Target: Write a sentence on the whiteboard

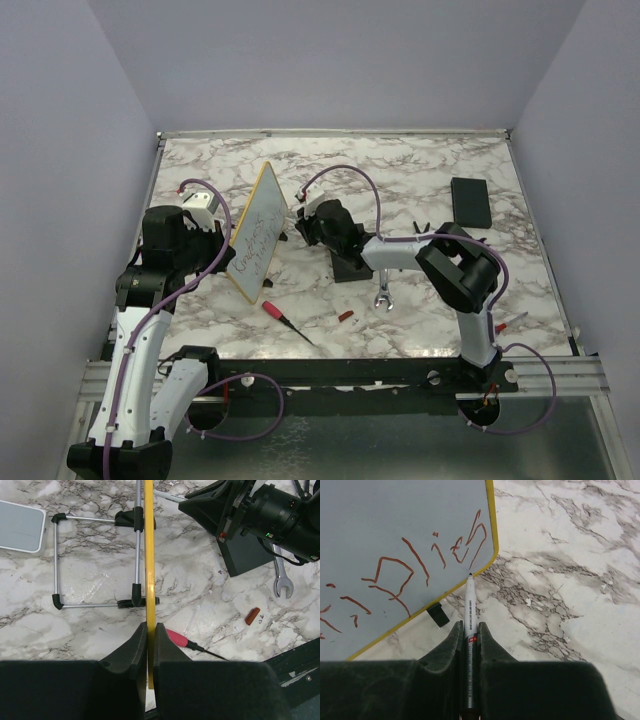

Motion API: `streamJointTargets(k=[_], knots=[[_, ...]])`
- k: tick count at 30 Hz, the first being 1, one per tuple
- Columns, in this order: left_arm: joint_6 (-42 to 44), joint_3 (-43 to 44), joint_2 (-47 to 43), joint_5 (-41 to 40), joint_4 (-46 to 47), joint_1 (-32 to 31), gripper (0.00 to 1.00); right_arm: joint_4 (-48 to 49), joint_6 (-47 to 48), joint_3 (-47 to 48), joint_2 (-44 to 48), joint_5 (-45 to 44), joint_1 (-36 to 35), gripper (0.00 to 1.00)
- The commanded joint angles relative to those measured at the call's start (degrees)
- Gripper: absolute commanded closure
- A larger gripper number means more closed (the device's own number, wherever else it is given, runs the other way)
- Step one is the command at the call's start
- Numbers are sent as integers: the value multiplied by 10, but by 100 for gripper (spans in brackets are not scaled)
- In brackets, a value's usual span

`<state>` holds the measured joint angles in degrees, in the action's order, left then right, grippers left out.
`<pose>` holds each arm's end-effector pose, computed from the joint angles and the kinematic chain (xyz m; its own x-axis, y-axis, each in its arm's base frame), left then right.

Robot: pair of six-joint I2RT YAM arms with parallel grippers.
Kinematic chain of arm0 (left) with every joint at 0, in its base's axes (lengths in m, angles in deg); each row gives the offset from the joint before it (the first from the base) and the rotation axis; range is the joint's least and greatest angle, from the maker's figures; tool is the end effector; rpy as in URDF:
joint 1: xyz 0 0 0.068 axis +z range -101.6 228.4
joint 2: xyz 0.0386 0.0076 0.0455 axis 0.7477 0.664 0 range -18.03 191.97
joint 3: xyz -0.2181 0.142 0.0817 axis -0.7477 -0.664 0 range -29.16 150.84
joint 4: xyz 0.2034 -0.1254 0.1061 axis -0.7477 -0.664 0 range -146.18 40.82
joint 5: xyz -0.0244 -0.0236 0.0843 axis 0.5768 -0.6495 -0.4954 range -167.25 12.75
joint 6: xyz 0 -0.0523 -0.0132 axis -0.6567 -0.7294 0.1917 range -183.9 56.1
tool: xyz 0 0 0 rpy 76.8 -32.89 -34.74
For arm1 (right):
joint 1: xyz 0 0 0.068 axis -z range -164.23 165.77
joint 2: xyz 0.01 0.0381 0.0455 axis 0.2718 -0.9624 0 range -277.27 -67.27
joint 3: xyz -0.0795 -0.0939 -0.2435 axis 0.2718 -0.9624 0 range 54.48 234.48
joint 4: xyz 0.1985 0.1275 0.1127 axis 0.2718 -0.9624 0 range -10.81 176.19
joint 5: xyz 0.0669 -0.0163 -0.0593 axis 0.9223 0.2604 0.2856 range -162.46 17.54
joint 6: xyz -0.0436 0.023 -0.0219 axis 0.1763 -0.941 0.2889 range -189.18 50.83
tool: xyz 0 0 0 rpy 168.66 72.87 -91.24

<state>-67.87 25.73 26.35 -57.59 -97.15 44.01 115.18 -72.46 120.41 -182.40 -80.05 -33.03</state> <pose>0.1452 -0.0231 0.3363 -0.6284 -0.0171 -0.7777 0.2955 0.9196 -0.2590 0.2935 0.3281 0.1685 -0.2653 -0.2168 -0.9395 -0.6500 0.7599 0.0082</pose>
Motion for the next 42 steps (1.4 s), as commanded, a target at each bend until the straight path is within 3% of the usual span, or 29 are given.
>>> streamJointTargets(k=[1,42], knots=[[4,-3,-9,13,-5,-5,100,-4,-10,-4,21,-42,-4,99],[4,-3,-10,13,-4,-5,100,5,-4,43,-29,-20,11,100]])
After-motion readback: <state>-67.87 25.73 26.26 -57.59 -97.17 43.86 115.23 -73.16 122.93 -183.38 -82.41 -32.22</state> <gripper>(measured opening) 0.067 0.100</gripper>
